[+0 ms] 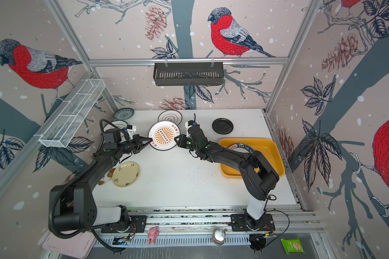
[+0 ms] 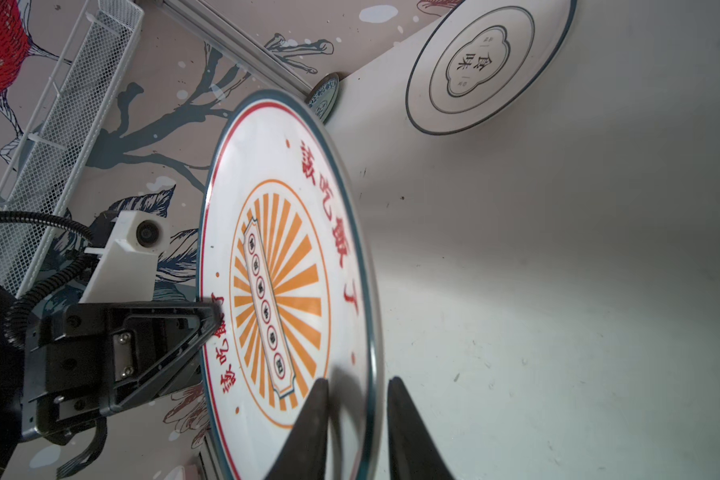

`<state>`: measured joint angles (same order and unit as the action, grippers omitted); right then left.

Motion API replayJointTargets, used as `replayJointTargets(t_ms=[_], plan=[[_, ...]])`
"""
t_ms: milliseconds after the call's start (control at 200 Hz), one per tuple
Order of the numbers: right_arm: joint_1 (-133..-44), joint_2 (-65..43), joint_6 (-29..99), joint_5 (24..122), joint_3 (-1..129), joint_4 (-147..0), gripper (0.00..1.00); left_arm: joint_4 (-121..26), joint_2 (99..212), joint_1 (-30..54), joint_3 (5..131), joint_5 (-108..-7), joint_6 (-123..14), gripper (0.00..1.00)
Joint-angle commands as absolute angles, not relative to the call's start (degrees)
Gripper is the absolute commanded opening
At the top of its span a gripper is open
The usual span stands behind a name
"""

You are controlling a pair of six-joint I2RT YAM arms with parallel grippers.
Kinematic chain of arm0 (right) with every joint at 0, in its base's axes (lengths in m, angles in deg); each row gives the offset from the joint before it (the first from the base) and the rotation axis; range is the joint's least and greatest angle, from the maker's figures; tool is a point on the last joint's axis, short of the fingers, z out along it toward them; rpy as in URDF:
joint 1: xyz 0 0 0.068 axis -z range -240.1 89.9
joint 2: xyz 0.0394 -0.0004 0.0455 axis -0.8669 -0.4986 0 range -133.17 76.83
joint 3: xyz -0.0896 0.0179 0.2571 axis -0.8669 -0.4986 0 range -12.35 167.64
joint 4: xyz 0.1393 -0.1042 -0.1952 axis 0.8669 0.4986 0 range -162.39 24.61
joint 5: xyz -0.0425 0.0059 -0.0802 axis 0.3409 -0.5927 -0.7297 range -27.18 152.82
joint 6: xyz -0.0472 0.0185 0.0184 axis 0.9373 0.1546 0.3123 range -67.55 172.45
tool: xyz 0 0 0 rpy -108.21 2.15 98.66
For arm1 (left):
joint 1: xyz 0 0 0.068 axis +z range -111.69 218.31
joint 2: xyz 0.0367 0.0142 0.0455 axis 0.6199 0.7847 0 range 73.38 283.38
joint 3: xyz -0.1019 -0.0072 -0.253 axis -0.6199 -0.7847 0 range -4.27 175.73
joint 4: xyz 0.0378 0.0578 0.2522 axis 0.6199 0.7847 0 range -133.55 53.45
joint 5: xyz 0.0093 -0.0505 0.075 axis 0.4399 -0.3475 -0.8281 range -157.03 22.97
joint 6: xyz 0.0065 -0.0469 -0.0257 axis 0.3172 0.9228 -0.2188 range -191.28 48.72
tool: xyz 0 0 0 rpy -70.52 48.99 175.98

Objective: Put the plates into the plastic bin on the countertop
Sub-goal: 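Hand the orange-sunburst plate from the left gripper to the right gripper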

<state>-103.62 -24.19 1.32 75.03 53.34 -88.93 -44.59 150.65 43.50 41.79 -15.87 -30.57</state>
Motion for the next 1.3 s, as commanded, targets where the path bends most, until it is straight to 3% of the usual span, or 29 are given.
replayJointTargets(t_ms=[0, 75, 125, 210, 290, 380, 455, 715, 1096, 1296], plan=[[-103.6, -24.7, -0.9, 75.8, 53.0, -91.2, 0.14, -49.3, 150.7, 43.6, 41.6, -12.5, -29.6, 0.0], [-103.6, -24.8, -1.2, 75.7, 52.9, -91.3, 0.06, -49.3, 150.8, 43.5, 41.6, -12.4, -29.6, 0.0], [-103.6, -24.8, -1.3, 75.7, 52.8, -91.2, 0.03, -49.3, 150.9, 43.5, 41.6, -12.4, -29.6, 0.07], [-103.5, -24.5, -1.8, 75.1, 52.4, -91.2, 0.03, -49.4, 150.7, 43.6, 41.6, -12.4, -29.9, 0.29], [-103.3, -24.0, -2.5, 74.8, 51.8, -91.5, 0.02, -48.6, 150.1, 43.6, 41.7, -13.2, -30.8, 0.62], [-102.9, -23.3, -3.1, 74.7, 50.9, -92.0, 0.02, -45.4, 149.0, 43.6, 42.4, -16.5, -33.2, 0.84], [-102.6, -22.2, -3.4, 74.6, 50.1, -92.0, 0.02, -43.3, 148.1, 43.5, 43.0, -18.8, -34.8, 0.96], [-100.9, -17.0, -2.6, 72.4, 46.4, -88.8, 0.02, -42.4, 145.6, 41.6, 43.6, -20.5, -37.3, 0.97], [-96.6, -6.3, -3.9, 68.7, 37.4, -86.0, 0.02, -39.6, 145.9, 27.6, 46.7, -18.2, -45.6, 0.97], [-94.8, -1.5, -4.5, 66.7, 34.4, -83.5, 0.01, -41.1, 144.6, 24.1, 46.4, -16.1, -46.6, 0.97]])
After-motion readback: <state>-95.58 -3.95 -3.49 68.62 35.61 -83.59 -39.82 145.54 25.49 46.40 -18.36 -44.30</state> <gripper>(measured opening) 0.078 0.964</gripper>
